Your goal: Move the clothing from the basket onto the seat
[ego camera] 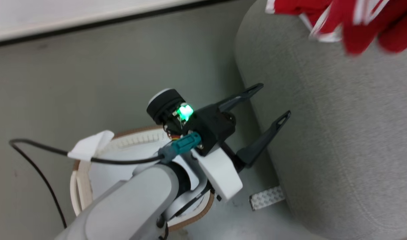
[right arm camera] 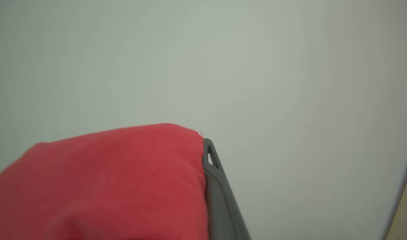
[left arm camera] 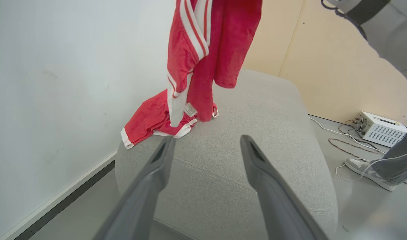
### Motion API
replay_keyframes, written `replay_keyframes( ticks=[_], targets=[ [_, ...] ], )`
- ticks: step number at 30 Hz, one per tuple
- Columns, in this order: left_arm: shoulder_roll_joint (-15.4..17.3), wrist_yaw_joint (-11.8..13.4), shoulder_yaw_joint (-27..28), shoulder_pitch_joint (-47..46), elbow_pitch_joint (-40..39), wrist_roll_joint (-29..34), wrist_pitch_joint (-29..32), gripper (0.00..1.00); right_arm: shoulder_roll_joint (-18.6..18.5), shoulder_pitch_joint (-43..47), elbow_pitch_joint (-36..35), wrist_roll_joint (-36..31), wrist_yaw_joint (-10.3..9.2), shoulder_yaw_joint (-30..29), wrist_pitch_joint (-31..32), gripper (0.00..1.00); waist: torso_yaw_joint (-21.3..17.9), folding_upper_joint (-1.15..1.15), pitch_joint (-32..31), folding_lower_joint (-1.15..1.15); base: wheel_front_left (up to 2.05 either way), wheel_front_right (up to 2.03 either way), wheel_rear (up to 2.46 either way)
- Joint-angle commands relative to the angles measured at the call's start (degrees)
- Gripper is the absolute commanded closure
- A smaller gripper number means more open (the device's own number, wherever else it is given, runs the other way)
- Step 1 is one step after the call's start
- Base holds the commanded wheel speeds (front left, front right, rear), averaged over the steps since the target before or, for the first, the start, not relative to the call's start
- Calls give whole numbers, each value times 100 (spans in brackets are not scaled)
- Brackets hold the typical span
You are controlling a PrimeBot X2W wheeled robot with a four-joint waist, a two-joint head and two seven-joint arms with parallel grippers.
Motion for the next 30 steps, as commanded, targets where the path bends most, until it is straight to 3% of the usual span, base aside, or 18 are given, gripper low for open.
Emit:
replay_keyframes(
  ticks=[1,6,10,18,19,20,21,30],
  targets=[
    [12,-40,36,-144,-16,25,-10,0,-108,-355,145,-176,-12,-197,81,100,402,0,812,-2,0,0,0],
    [-29,-94,87,-288,15,-29,-136,0,-556,-1287,857,-756,-13,-968,314,100,678,0,1260,-2,0,0,0],
    [25,-90,90,-212,48,-63,-222,0,-873,-1342,1679,-1367,-12,-1640,343,100,816,0,1447,-2,0,0,0],
    [169,0,146,48,217,-132,-369,0,-526,-136,3231,-2387,-12,-2853,-79,100,897,0,1377,-2,0,0,0],
    [195,20,171,84,233,-140,-387,0,-440,-38,3350,-2436,-12,-2921,-180,76,880,0,1343,-2,0,0,0],
    [230,51,193,118,248,-150,-398,0,-354,54,3451,-2459,-13,-3037,-292,9,854,0,1302,-2,0,0,0],
    [253,78,220,149,259,-158,-409,0,-290,165,3534,-2509,-12,-3092,-415,0,828,0,1257,-2,0,0,0],
    [467,494,703,577,286,-368,-711,0,154,1014,3594,-2310,-12,-2593,-1294,0,563,0,683,-2,0,0,0]
  ],
)
